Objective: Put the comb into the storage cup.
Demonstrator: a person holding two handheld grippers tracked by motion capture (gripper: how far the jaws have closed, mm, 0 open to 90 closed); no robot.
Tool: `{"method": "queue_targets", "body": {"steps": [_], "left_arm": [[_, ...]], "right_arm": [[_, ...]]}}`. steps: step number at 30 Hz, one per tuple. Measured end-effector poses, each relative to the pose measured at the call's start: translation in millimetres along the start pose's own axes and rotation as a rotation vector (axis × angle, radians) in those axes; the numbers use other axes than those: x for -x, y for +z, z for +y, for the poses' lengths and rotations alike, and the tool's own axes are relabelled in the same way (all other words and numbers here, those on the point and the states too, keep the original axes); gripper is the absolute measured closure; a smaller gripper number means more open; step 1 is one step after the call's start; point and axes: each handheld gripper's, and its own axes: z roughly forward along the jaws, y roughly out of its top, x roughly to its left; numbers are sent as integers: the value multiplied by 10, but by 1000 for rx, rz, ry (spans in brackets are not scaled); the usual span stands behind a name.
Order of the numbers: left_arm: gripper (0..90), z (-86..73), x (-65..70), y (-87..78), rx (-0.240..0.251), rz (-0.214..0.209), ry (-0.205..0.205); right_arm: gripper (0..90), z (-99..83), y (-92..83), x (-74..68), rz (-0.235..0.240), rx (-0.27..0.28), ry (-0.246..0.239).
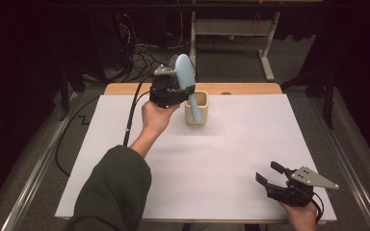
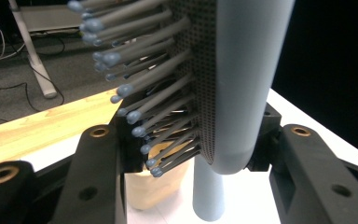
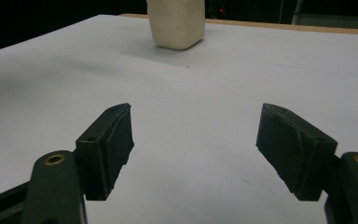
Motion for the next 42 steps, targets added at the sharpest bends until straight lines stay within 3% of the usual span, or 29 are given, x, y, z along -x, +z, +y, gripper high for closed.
{"method": "queue_targets", "body": {"steps": [21,27,42], "left_arm": [[530,165,-11,194,-8,32,-7],[530,187,-58,228,-3,56,-26],[530,262,-122,284,16,63,-69]], "right_arm": [[276,1,6,6,-2,2,-1],[277,-1,11,10,0,-1,0],[277,-5,17,16,3,-4,6]]}}
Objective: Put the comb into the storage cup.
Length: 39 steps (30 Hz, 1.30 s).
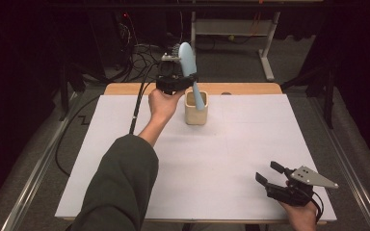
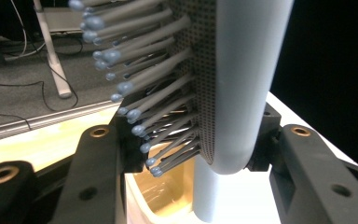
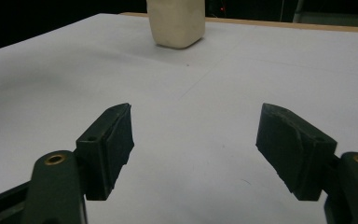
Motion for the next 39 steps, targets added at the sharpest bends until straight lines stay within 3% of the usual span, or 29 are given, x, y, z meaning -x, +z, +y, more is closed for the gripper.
{"method": "queue_targets", "body": {"steps": [13,26,39], "left_arm": [[530,22,-20,100,5,44,23],[529,8,-81,156,11,49,17],[528,-39,-83,257,-25,53,6]], "right_arm": [[278,-2,-1,3,5,1,3],[278,-4,9,0,10,-6,1],[278,-5,10,3,14,-6,3]]}}
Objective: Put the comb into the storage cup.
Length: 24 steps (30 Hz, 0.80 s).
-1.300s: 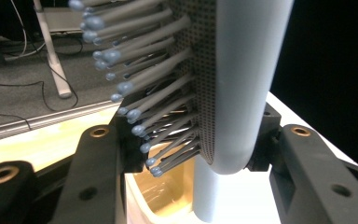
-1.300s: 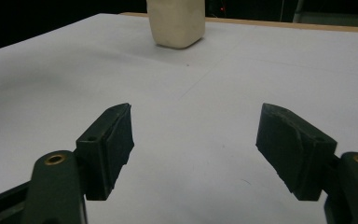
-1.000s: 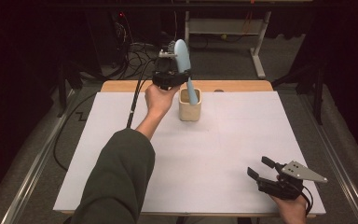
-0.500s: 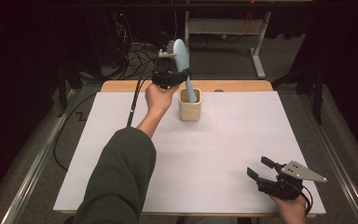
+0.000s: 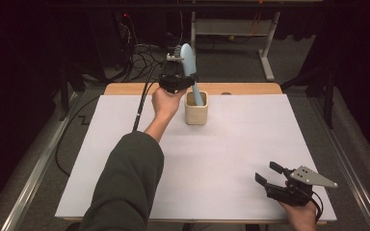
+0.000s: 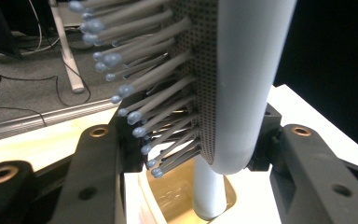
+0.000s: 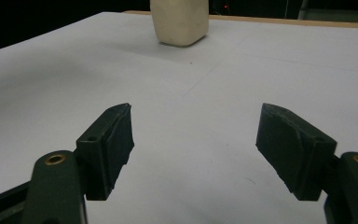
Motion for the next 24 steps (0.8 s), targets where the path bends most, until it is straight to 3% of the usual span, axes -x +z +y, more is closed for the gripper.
{"method": "queue_targets", "body": {"steps": [10,24], "left_arm": [[527,-37,19,41,-26,1,15],[527,-77,-6,56,-34,1,-3]], "right_arm": [[278,0,0,-3,0,0,-1],[278,1,1,-9,2,0,-2]]}}
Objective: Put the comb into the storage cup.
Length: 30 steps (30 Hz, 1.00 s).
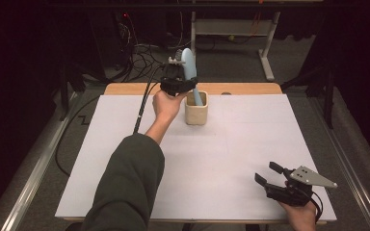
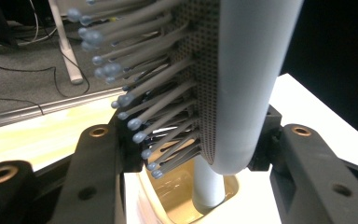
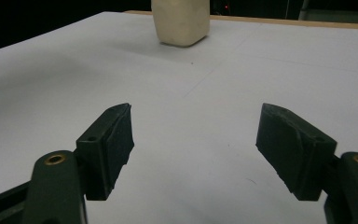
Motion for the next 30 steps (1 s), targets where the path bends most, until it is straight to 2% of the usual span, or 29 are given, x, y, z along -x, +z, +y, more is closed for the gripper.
{"method": "queue_targets", "body": {"steps": [22,30], "left_arm": [[521,-90,-7,72,-34,9,-7],[519,-134,-35,97,-43,6,-24]], "right_arm": [[276,0,-2,1,4,1,4],[274,1,2,3,8,0,3]]}}
